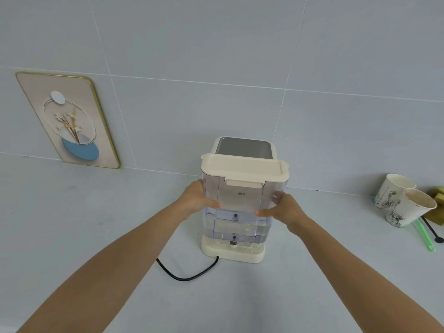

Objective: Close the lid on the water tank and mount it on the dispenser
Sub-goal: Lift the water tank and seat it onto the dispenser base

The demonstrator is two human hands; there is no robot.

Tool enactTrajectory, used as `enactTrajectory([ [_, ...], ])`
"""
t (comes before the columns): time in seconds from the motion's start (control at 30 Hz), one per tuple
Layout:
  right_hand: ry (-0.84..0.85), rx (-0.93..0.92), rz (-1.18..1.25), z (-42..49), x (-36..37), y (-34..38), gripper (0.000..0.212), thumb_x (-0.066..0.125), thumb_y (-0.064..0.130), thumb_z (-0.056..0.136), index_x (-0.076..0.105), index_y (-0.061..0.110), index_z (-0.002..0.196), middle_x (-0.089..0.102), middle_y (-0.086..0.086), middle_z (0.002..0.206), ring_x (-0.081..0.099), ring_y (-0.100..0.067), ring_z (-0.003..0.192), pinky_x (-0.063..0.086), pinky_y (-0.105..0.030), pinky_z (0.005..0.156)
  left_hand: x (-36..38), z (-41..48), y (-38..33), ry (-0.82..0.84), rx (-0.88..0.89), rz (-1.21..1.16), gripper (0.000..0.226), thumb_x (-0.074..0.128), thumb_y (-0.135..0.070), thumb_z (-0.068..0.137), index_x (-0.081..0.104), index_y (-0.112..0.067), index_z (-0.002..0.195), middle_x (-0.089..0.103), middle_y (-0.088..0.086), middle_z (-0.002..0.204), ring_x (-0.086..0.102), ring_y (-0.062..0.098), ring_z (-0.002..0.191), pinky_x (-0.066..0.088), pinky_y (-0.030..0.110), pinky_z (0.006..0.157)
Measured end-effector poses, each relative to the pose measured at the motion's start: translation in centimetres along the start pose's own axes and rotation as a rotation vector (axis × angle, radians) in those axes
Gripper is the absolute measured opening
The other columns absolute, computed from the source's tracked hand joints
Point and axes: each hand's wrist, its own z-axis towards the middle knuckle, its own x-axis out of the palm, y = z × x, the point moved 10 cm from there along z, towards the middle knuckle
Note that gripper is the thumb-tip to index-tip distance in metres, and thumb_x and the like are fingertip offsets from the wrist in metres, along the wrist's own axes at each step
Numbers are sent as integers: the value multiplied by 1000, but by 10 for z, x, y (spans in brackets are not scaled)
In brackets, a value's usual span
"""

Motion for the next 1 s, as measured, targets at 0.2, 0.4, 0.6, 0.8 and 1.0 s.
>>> enactTrajectory([
  [0.2, -32, 30, -2, 12, 3, -9, 73, 82, 6, 58, 52, 5, 124, 59, -9, 127, 53, -22, 108, 40, -28, 85, 1, 11, 8, 46, -15, 4, 77, 78, 0, 66, 43, -10, 134, 55, 4, 130, 49, 18, 121, 42, 34, 99],
  [0.4, -51, 40, -42, 18, 3, -17, 72, 83, 10, 57, 53, 5, 122, 61, -7, 124, 54, -24, 113, 40, -27, 84, 5, 17, 10, 74, -1, -1, 67, 72, 6, 71, 45, -11, 130, 56, -1, 116, 51, 13, 106, 43, 28, 91],
  [0.6, -52, 42, -80, 22, 7, -27, 68, 83, 11, 58, 55, 6, 120, 61, -7, 121, 51, -18, 99, 39, -27, 82, 10, 17, 17, 83, -12, 24, 67, 72, 7, 71, 45, -10, 130, 54, -3, 109, 52, 19, 111, 41, 25, 90],
  [0.8, -54, 39, -78, 24, 11, -36, 70, 83, 11, 57, 56, 9, 121, 62, -6, 122, 52, -20, 103, 39, -28, 82, 11, 20, 25, 75, -12, 39, 68, 73, 6, 71, 43, -8, 131, 52, 2, 109, 47, 15, 106, 37, 22, 90],
  [1.0, -50, 18, -84, 26, 11, -36, 69, 82, 11, 58, 56, 11, 121, 64, -6, 120, 54, -21, 102, 39, -28, 81, 11, 21, 26, 69, 3, 36, 69, 73, 5, 70, 42, -7, 131, 54, 12, 128, 49, 21, 114, 36, 22, 91],
])
